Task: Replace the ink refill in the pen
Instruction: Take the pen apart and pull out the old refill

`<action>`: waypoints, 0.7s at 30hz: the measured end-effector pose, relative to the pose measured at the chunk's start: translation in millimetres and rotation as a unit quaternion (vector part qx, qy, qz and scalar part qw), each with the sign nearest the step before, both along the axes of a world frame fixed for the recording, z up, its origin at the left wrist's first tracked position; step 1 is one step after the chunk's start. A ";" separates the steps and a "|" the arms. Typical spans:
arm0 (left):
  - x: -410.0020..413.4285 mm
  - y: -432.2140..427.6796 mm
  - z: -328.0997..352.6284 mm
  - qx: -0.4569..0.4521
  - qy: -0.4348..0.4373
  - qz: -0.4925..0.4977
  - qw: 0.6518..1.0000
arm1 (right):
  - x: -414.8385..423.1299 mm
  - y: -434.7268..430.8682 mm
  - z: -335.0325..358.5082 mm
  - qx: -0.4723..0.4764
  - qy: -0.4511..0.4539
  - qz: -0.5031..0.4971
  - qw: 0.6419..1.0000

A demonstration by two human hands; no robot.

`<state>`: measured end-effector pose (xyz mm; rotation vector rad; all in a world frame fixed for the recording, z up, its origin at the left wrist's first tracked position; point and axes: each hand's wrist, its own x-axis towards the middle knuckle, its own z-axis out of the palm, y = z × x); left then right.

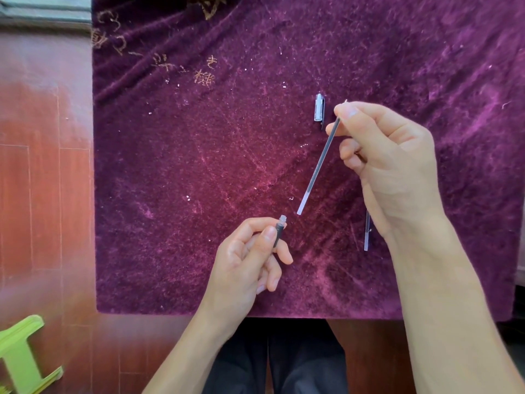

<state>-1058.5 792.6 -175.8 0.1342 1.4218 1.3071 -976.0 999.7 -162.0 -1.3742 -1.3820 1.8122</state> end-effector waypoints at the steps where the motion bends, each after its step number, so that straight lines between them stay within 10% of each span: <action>1: -0.4 0.2 0.0 -0.001 0.001 0.002 1.000 | 1.4 -0.3 -0.1 0.002 -0.002 -0.001 1.000; 21: 6.1 14.4 -2.0 -0.032 0.046 0.035 0.998 | 132.5 38.8 -4.2 0.144 -0.250 -0.015 0.957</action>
